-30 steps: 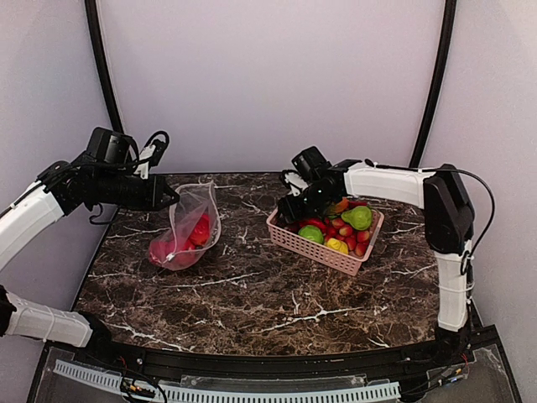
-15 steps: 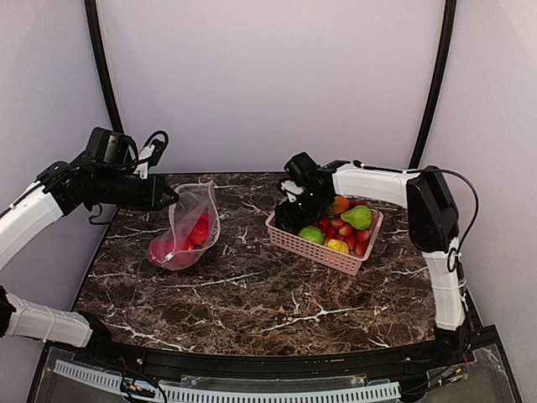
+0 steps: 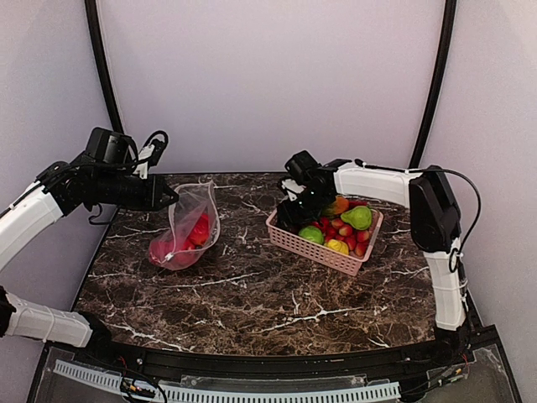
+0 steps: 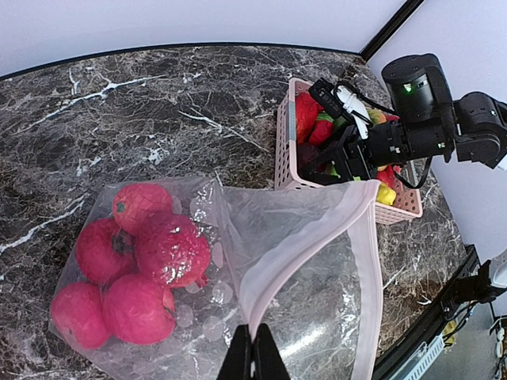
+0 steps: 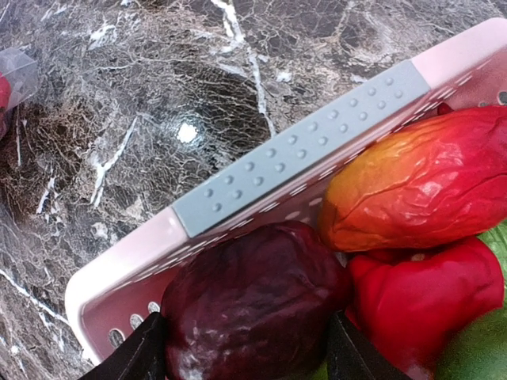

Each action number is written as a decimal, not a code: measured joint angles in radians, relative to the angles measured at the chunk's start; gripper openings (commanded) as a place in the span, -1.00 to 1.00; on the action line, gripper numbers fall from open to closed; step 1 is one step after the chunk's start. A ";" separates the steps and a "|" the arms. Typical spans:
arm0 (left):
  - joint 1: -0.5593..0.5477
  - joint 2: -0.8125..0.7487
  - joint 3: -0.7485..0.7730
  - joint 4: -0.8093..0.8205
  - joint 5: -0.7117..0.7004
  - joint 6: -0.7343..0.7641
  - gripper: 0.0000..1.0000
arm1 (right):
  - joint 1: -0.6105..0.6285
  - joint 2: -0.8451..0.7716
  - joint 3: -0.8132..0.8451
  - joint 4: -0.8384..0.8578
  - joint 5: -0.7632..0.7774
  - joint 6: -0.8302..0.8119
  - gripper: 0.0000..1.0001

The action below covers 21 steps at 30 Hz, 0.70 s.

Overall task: Place the food in the zip-top bag and seal the zipper
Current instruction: Pick up the fake fruit from the bin, then place the fake fruit in the zipper food storage bag.

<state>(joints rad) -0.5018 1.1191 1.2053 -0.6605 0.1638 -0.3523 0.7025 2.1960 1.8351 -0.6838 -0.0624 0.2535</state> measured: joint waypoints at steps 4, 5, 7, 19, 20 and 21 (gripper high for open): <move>0.000 -0.002 0.000 0.000 0.000 0.000 -0.99 | 0.000 -0.063 -0.028 -0.006 0.023 0.008 -0.07; 0.000 -0.003 0.000 0.000 0.000 0.000 -0.99 | 0.000 -0.085 -0.034 -0.007 0.028 0.010 -0.07; 0.000 -0.005 0.000 0.000 0.000 0.000 -0.99 | 0.000 -0.137 -0.042 -0.006 0.039 0.013 -0.08; 0.000 -0.010 -0.019 0.017 0.044 -0.004 -0.99 | 0.000 -0.342 -0.143 0.068 0.021 0.018 -0.06; 0.000 -0.010 -0.028 0.026 0.058 -0.008 -0.99 | 0.001 -0.364 -0.174 0.084 -0.007 0.018 -0.06; 0.000 -0.011 -0.037 0.035 0.071 -0.013 -0.99 | 0.003 -0.389 -0.201 0.100 -0.033 0.017 -0.06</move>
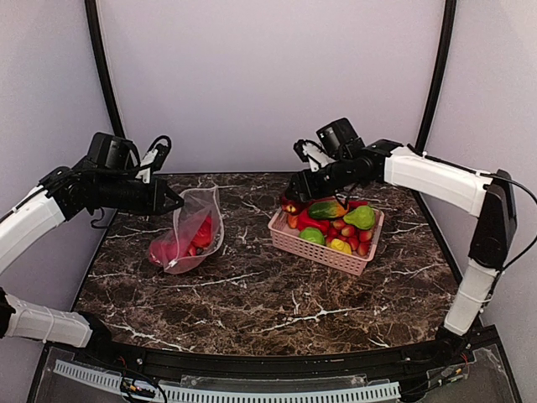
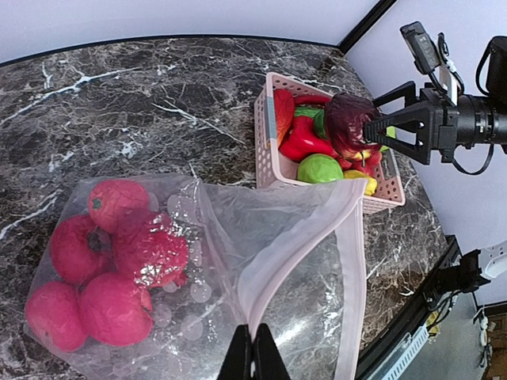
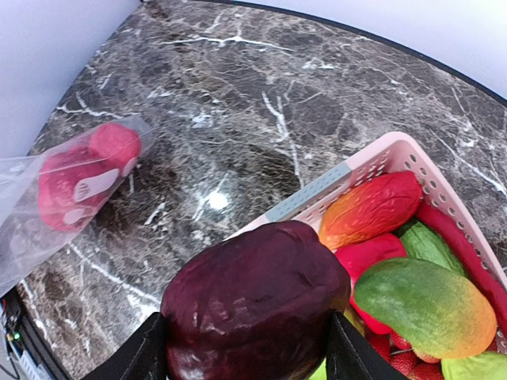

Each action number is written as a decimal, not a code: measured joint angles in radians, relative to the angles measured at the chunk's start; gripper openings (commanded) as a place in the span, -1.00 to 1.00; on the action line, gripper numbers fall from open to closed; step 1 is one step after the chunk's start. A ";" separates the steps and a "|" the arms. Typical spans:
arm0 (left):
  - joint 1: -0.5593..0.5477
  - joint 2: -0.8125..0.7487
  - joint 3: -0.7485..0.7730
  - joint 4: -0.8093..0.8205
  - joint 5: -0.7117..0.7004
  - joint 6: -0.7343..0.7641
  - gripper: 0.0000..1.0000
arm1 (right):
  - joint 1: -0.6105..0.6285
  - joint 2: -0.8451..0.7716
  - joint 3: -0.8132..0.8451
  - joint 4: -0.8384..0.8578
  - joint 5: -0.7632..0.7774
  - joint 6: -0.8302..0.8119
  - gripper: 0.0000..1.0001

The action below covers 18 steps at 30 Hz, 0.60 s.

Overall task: Place the food in the zip-top bag and seal the zipper
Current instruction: Place the fake fruit in the zipper food storage bag.

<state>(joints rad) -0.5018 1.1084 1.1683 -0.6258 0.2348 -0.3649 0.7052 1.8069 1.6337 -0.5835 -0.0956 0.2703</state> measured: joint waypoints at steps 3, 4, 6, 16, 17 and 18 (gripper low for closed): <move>0.000 0.000 -0.028 0.030 0.041 -0.016 -0.99 | 0.021 -0.093 -0.071 0.060 -0.083 -0.005 -0.06; -0.001 0.000 -0.035 0.037 0.052 -0.022 -0.99 | 0.034 -0.123 -0.085 0.082 -0.109 -0.007 -0.06; -0.008 0.001 -0.047 0.058 0.074 -0.032 -0.99 | 0.073 -0.178 -0.105 0.139 -0.164 -0.014 -0.06; -0.032 0.006 -0.051 0.125 0.113 -0.058 -0.99 | 0.290 -0.198 -0.153 0.401 -0.378 -0.049 -0.05; -0.033 0.006 -0.051 0.127 0.113 -0.059 -0.99 | 0.299 -0.182 -0.153 0.414 -0.383 -0.049 -0.05; -0.034 0.006 -0.052 0.129 0.113 -0.060 -0.99 | 0.311 -0.162 -0.149 0.423 -0.382 -0.049 -0.05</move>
<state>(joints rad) -0.5354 1.1149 1.1164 -0.4965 0.3481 -0.4244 1.0161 1.6451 1.4845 -0.1600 -0.4778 0.2214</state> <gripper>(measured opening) 0.010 0.607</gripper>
